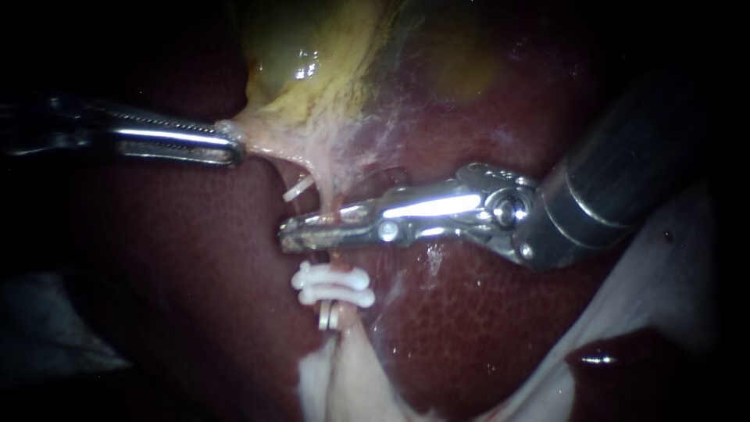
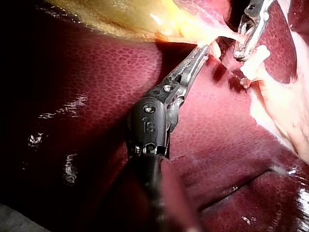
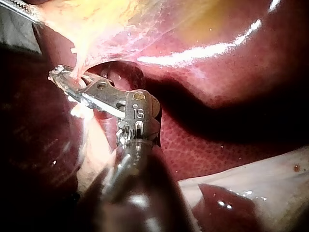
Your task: Going back third clip right tube
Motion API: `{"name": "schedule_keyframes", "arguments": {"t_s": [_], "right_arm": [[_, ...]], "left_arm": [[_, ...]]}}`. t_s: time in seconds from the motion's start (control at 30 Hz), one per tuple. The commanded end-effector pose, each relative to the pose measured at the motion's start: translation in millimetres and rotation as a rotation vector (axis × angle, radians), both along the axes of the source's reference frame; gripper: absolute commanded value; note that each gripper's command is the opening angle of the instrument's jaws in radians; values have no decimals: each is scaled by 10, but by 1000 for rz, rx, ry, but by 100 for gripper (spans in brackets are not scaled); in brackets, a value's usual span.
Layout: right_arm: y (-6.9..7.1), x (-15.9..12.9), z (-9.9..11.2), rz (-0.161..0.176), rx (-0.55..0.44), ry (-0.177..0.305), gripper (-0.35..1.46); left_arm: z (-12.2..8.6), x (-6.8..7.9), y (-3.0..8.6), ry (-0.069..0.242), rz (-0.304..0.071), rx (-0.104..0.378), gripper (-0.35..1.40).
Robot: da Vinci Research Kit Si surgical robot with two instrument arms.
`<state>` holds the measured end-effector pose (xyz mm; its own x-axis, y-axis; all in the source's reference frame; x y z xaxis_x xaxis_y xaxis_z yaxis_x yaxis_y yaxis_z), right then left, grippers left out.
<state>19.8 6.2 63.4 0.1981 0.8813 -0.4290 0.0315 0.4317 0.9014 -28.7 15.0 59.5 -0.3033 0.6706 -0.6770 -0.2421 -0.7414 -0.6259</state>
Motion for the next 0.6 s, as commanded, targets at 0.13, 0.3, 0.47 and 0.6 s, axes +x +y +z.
{"name": "schedule_keyframes", "arguments": {"t_s": [0.13, 0.3, 0.47, 0.6], "right_arm": [[-3, 2, 5, -1, -45, 4, -10], [-12, 11, 28, -3, -81, 4, 42], [-14, 8, 55, 35, -100, -33, 49], [-6, -3, 67, 43, -101, -47, 50]], "left_arm": [[0, 0, 0, 0, 0, 0, -35], [0, 0, 0, 0, 0, 0, -35], [0, 1, -1, 0, 0, 0, -35], [0, 1, -1, 0, 0, -1, -35]]}}
